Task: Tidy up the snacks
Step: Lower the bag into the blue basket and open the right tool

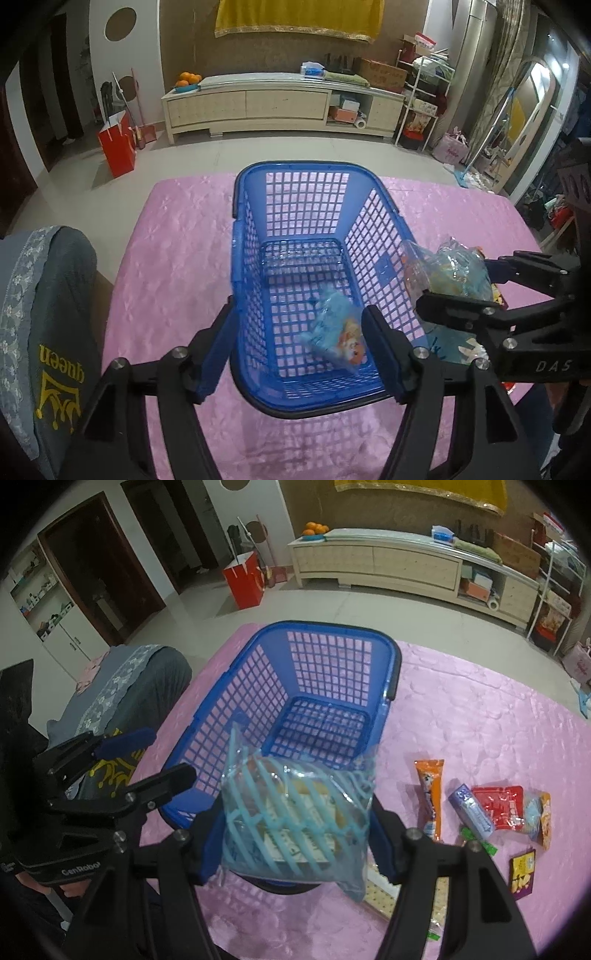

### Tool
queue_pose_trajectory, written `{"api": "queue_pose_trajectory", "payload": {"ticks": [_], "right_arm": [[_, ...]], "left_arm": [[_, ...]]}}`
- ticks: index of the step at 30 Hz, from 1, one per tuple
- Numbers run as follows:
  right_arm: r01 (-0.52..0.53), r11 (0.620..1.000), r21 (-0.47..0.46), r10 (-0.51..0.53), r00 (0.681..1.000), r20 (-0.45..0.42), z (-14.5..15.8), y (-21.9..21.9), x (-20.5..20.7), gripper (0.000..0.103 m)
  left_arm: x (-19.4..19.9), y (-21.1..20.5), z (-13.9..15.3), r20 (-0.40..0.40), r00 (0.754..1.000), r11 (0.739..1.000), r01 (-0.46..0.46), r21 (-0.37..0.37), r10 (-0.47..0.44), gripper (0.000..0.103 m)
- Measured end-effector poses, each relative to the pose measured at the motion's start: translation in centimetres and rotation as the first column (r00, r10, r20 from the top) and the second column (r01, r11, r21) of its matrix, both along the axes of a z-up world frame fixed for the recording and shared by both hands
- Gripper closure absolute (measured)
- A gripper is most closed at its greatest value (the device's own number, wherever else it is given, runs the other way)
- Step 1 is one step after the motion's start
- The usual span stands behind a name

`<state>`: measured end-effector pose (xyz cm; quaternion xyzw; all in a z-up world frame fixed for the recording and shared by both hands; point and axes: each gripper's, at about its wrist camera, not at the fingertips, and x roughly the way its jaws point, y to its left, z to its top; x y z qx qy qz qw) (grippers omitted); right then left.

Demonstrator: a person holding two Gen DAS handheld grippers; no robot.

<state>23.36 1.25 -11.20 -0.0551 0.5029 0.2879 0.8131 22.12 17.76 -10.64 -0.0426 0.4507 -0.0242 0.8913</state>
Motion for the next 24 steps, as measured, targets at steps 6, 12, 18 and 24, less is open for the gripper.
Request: {"api": "queue_pose_trajectory", "payload": {"ticks": [6,12,18,24], "right_arm": [[-0.006,0.999,-0.032,0.007,1.000,0.027,0.0,0.7,-0.1,0.032],[-0.027,0.999,-0.024,0.028,0.999,0.025,0.0,1.9,-0.3,0.032],[-0.046,0.998,-0.049,0.047,0.999,0.019,-0.8,2.8,-0.4,0.024],[-0.019,0.999,-0.037,0.021,0.998,0.053,0.0,2.1,-0.9,0.016]], "left_arm": [[-0.9,1.0,-0.1,-0.004,1.000,1.000,-0.025,-0.010,0.025,0.036],[-1.6,1.7,0.0,-0.002,0.999,0.999,-0.038,-0.015,0.038,0.034],[-2.3,1.8,0.3,0.008,0.999,0.999,-0.041,-0.001,0.041,0.027],[-3.4,2.1,0.7,0.026,0.998,0.998,-0.061,0.003,0.060,0.025]]}}
